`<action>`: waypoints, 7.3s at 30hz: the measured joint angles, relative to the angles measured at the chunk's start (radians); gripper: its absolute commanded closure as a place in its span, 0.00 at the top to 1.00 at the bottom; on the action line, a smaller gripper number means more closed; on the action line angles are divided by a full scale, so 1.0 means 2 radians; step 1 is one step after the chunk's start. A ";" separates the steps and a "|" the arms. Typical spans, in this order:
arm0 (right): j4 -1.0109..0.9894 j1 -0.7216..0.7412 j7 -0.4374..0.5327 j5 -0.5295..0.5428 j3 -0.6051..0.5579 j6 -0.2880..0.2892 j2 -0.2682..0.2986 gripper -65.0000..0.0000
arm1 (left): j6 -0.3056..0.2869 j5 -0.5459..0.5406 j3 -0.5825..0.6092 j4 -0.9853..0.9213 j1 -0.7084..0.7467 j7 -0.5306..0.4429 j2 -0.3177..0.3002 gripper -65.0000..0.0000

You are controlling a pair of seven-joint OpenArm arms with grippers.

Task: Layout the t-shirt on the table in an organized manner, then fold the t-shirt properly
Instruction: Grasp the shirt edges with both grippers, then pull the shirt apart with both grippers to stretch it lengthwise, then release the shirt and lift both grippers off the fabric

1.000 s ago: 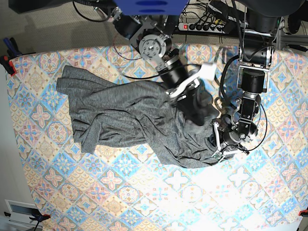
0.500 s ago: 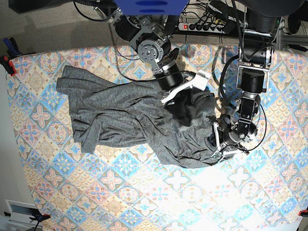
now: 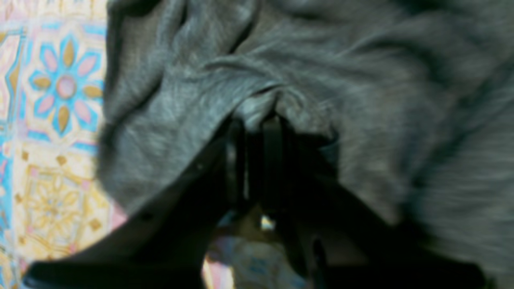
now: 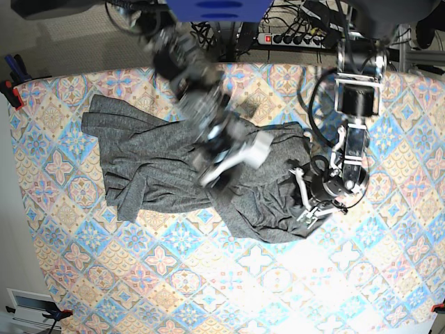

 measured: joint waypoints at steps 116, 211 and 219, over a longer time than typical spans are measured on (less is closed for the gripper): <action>-0.186 0.088 0.215 0.056 0.566 0.070 0.074 0.54 | -0.055 0.089 0.105 0.371 0.174 0.147 -0.021 0.20; -0.049 -0.060 0.262 0.127 0.680 0.149 -0.049 0.54 | -0.055 0.272 0.076 0.337 0.180 0.146 0.056 0.16; -0.063 -0.068 0.264 0.127 0.678 0.148 -0.052 0.54 | -0.055 0.271 0.076 0.309 0.177 0.146 0.057 0.16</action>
